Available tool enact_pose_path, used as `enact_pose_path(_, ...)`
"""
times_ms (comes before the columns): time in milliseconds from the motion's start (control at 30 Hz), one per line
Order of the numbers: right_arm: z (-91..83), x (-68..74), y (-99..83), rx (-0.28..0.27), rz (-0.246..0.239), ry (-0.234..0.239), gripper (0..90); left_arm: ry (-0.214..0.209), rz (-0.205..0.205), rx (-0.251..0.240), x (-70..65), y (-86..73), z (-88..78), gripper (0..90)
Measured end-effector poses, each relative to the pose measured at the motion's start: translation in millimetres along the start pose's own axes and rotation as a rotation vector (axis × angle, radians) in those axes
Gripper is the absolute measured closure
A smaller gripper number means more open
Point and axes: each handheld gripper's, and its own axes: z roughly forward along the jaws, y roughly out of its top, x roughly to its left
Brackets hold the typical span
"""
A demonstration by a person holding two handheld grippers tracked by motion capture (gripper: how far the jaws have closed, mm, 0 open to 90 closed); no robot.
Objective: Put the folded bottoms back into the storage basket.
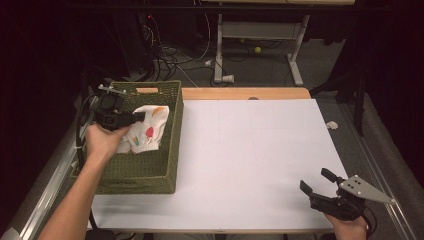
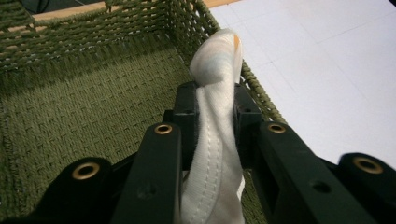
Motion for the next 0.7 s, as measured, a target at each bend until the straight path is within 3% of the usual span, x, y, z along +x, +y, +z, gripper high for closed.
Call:
enact_pose_path(400, 0.4, -0.5, 0.0, 0.004, 0.002, -0.001, 16.7, -0.027, -0.052, 0.030, 22.0, -1.3, 42.9, 74.6)
enact_pose_path(700, -0.9, -2.0, -0.3, 0.000, 0.001, -0.003, 16.7, 0.003, -0.100, 0.040, 40.6, -5.9, 68.6, 74.6)
